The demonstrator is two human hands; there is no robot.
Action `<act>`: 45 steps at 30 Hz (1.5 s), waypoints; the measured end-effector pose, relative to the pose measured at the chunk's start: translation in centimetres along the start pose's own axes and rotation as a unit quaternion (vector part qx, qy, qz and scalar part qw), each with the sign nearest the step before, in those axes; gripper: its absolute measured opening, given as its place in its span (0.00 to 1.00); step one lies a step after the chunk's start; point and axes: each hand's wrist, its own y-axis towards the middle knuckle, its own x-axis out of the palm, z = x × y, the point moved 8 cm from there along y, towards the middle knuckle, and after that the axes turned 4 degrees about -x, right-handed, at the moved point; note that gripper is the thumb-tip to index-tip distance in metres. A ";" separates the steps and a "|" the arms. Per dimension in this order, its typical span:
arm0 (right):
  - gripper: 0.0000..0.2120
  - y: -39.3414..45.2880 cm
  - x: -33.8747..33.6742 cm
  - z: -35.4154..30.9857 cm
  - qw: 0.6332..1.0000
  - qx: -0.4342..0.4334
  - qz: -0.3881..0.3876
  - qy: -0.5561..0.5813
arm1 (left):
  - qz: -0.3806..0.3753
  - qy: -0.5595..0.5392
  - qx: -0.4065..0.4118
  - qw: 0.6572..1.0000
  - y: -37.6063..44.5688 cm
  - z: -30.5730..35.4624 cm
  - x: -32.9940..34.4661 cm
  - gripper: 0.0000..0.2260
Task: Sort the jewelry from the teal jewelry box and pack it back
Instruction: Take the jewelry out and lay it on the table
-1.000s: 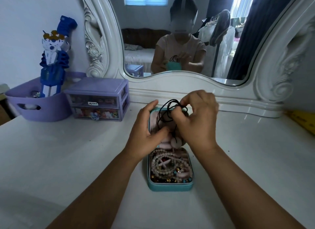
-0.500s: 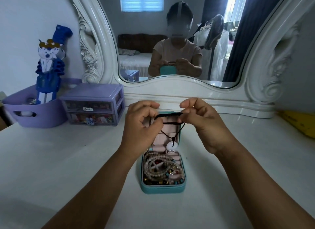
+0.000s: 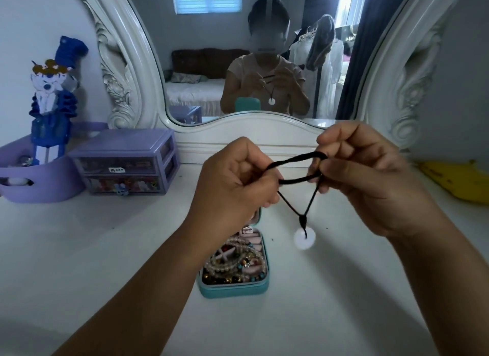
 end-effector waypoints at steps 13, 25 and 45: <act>0.10 -4.5 -6.0 10.0 0.948 0.271 0.028 -0.167 | -0.165 0.247 -0.161 0.941 -0.9 -9.5 7.0 0.03; 0.07 -4.0 -8.7 13.5 0.920 0.193 0.100 -0.327 | -0.214 0.506 -0.095 0.830 0.9 -11.4 10.2 0.07; 0.09 -2.1 3.3 6.3 0.819 -0.122 -0.044 -0.558 | 0.102 0.441 0.000 0.892 -1.8 -5.2 -6.3 0.09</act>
